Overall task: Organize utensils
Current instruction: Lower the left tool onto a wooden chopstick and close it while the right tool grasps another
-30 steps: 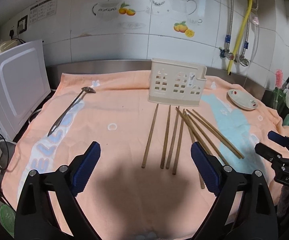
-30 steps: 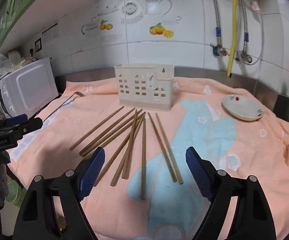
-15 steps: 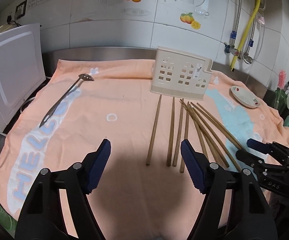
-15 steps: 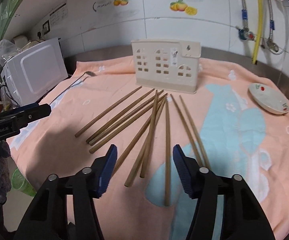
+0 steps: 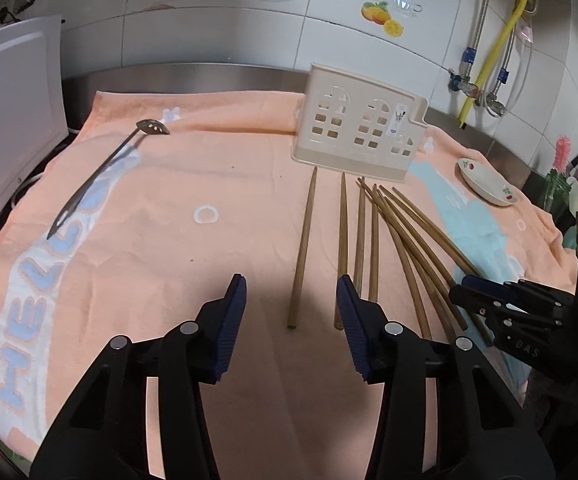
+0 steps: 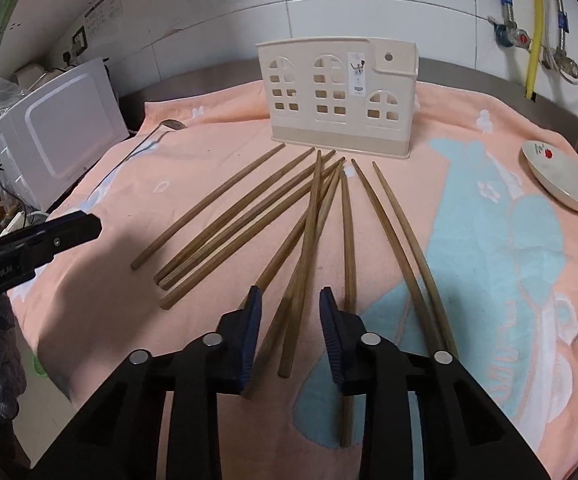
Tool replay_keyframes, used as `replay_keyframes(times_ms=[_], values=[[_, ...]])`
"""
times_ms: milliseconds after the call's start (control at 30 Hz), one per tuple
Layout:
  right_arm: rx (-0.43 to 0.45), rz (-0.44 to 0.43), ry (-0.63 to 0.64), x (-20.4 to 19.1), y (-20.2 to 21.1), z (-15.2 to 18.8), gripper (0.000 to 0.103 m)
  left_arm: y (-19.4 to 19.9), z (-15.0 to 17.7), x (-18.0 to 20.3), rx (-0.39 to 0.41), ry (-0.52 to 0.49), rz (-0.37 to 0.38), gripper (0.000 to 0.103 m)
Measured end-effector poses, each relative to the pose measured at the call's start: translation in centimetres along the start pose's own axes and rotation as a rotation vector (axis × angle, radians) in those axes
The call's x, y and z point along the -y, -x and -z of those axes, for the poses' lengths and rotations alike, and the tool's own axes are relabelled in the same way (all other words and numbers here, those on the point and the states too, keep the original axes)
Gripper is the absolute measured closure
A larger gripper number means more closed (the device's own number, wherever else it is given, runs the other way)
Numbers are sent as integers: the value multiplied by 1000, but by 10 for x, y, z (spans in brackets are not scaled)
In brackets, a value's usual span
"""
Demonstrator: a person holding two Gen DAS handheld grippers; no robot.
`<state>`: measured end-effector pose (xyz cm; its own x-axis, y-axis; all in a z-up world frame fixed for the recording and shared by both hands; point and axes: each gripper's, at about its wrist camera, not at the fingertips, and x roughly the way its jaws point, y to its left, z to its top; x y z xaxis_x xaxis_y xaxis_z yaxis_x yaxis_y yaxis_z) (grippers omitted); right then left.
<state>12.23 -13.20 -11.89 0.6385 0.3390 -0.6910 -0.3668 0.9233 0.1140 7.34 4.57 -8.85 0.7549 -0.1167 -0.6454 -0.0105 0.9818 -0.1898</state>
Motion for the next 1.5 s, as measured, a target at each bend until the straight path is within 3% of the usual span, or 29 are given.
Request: replay_keyframes(times_ms=[300,1033,1267,1500], values=[[-23,5,-26,5,-13,-3,88,-11,0,-3,-24,3,14,57],[-36,-18,-59,9,-20,-3,96,-33,-11,6,-63,-29,37,58],[11,3,-43,11,-5,-8,96,-54,-20,10,-100,-37,57,78],[68,9,-26,14,13,-17,96,-76,-23,10,-136,-37,48,84]])
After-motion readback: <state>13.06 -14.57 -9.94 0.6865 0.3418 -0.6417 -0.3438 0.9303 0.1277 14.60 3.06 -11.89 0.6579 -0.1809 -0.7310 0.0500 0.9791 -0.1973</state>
